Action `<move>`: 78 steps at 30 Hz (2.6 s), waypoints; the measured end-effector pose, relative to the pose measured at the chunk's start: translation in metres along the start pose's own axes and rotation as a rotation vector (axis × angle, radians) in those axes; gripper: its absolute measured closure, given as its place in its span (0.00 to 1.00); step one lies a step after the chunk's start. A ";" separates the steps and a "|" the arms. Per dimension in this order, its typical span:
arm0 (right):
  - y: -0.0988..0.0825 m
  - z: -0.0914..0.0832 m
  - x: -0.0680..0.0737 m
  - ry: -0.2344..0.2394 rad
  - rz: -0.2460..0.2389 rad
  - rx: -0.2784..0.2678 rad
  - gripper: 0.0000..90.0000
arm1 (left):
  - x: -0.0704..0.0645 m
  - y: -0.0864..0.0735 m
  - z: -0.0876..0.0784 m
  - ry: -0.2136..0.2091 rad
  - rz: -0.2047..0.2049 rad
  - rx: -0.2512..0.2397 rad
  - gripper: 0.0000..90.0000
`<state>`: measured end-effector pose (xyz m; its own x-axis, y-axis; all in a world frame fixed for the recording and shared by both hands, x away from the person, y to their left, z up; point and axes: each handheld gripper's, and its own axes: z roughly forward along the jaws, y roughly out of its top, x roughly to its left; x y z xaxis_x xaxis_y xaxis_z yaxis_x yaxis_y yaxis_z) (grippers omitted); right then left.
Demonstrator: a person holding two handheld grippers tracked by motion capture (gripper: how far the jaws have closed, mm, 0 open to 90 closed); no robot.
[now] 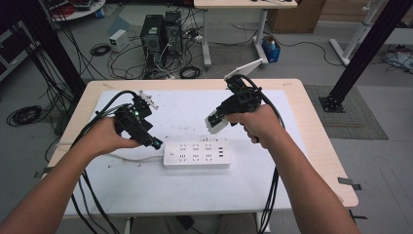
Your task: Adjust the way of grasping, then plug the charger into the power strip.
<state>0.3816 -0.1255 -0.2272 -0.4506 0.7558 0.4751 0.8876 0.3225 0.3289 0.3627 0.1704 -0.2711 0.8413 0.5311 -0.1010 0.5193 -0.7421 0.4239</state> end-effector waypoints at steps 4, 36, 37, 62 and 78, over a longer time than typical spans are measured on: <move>0.005 -0.006 0.006 -0.063 -0.032 0.017 0.69 | 0.001 0.000 -0.002 0.003 -0.015 0.036 0.24; 0.025 0.032 0.019 -0.423 -0.191 0.225 0.69 | 0.008 0.017 -0.016 0.018 -0.037 0.200 0.24; 0.025 0.032 0.020 -0.424 -0.187 0.226 0.69 | 0.008 0.017 -0.016 0.017 -0.041 0.201 0.24; 0.029 0.050 0.023 -0.408 -0.220 0.247 0.69 | 0.009 0.003 -0.024 0.037 -0.043 0.192 0.24; 0.031 0.071 0.015 -0.346 -0.543 0.356 0.69 | 0.009 0.007 -0.013 0.021 -0.035 0.191 0.24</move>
<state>0.4094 -0.0634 -0.2679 -0.8319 0.5547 0.0164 0.5518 0.8236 0.1312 0.3721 0.1751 -0.2569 0.8197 0.5652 -0.0927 0.5692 -0.7858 0.2419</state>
